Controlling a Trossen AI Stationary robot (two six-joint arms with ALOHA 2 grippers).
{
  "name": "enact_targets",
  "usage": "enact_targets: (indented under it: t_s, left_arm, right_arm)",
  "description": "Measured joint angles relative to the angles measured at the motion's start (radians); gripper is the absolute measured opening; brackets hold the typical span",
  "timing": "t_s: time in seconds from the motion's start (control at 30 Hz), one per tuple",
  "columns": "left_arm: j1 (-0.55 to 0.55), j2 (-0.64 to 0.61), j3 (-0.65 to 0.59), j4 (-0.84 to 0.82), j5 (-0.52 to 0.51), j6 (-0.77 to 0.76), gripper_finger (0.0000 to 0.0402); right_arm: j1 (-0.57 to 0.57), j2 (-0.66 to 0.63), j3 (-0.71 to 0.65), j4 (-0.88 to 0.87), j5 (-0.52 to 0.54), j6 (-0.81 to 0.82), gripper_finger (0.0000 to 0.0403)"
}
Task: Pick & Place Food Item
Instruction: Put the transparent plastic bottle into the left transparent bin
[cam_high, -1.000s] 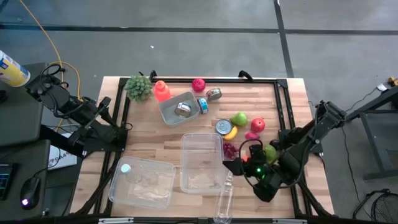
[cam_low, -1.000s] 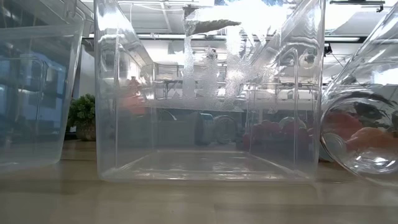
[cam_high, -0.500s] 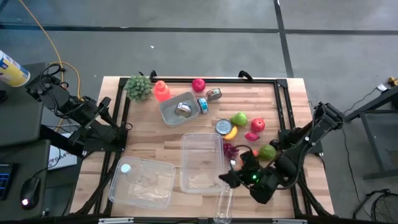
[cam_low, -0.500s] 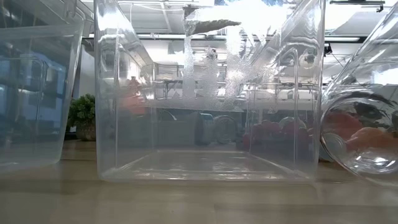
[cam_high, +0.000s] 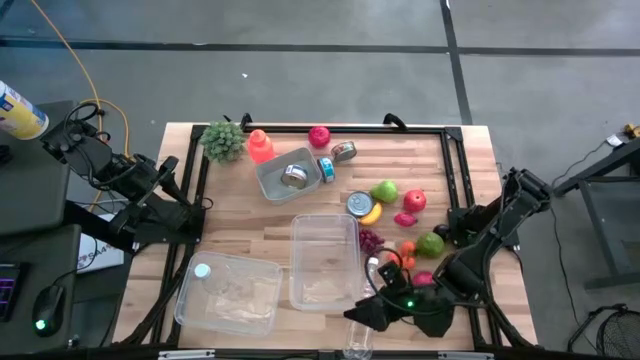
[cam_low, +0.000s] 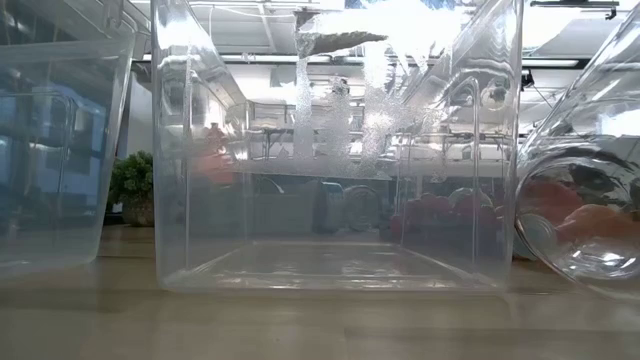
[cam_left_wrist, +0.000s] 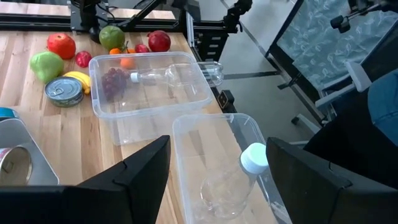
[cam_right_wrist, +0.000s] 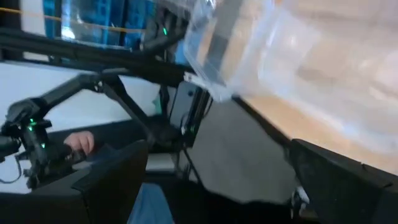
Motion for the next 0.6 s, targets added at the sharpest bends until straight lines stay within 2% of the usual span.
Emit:
enact_targets:
  t_s: [0.23,0.47,0.6]
  left_arm:
    - [0.000,0.000,0.000,0.000,0.000,-0.023,0.0257]
    - [0.000,0.000,0.000,0.000,0.000,-0.025,0.0257]
    - [0.000,0.000,0.000,-0.001,0.000,-0.025,0.0257]
  right_arm:
    - [0.002,0.041,0.075,-0.008,-0.102,0.070,0.0382]
    - [0.002,0.041,0.142,-0.021,-0.131,0.111,0.0382]
    - [0.002,0.044,0.142,-0.106,-0.172,0.240,0.0382]
